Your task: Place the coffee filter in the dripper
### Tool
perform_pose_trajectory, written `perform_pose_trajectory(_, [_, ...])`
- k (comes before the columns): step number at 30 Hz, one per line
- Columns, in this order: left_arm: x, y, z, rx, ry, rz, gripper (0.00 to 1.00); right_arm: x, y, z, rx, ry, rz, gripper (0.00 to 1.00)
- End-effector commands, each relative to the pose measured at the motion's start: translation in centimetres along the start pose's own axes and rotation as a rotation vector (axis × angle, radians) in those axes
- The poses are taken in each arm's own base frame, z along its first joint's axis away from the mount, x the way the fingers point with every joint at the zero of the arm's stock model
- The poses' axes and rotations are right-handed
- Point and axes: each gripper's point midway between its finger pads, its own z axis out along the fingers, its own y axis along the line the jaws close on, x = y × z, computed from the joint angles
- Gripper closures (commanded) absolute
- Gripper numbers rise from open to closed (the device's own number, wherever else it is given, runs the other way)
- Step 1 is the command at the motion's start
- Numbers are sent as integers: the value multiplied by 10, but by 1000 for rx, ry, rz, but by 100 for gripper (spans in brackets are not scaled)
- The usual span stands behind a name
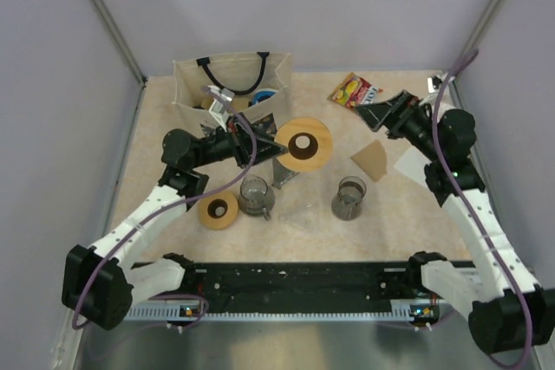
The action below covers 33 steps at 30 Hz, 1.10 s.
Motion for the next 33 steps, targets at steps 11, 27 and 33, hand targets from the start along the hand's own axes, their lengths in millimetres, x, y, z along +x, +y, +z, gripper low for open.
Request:
perform_pose_trajectory(11, [21,87,54,-200,107,-407,100,-38,-90,-171,868,-461,-318,1])
perform_pose_trajectory(27, [120,100,100,-260,405,-758,100,-29,-102,-177,924,-429,-323,1])
perform_pose_trajectory(33, [135,109,103,-278,430,-826,100,-27,-102,-175,916,-413,-326,1])
